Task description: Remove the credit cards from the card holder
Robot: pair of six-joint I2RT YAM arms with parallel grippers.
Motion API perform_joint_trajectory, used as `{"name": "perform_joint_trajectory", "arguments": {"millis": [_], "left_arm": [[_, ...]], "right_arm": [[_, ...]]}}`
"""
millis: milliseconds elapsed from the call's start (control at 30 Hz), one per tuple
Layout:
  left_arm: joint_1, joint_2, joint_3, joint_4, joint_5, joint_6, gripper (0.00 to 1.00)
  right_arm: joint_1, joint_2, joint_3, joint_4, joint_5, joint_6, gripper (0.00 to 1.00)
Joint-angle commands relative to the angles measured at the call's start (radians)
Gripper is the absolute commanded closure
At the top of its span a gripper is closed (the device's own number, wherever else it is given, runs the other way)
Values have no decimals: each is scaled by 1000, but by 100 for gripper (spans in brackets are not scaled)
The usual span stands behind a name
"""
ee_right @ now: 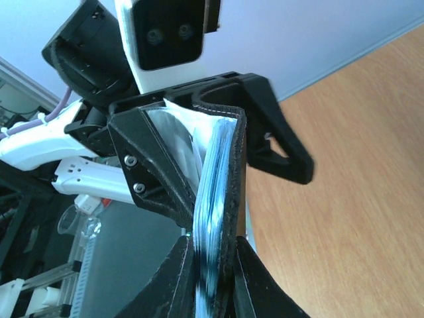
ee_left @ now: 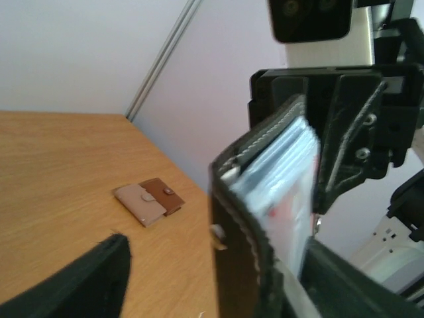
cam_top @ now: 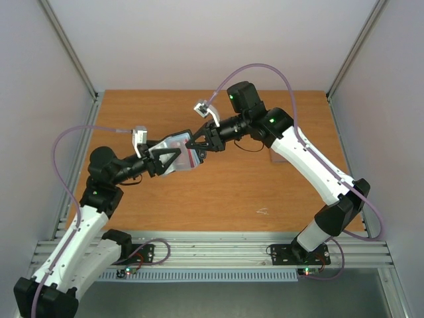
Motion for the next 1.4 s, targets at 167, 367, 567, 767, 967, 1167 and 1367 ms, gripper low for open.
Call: {"name": "perform_joint_trajectory", "arguments": {"millis": [167, 367, 567, 767, 967, 1167, 1367], "left_arm": [[-3, -18, 9, 35, 33, 37, 99], [-4, -20, 3, 55, 44, 31, 100], [-4, -16, 2, 65, 54, 26, 100], [-4, -14, 5, 78, 72, 19, 100], [-4, -12, 6, 106, 102, 0, 100], [0, -24, 1, 105, 97, -9, 100], [11, -43, -9, -56, -156, 5, 86]], "right_arm": [[-14, -23, -26, 54, -46, 0, 96], [-45, -37, -74, 27, 65, -3, 72], [-37, -7, -87, 26, -55, 1, 58], [-36, 11, -81, 41, -154, 7, 57], [-44, 34, -96, 108, -173, 21, 59], [-50, 27, -96, 137, -252, 21, 98], [-130, -52, -165, 113, -184, 33, 99]]}}
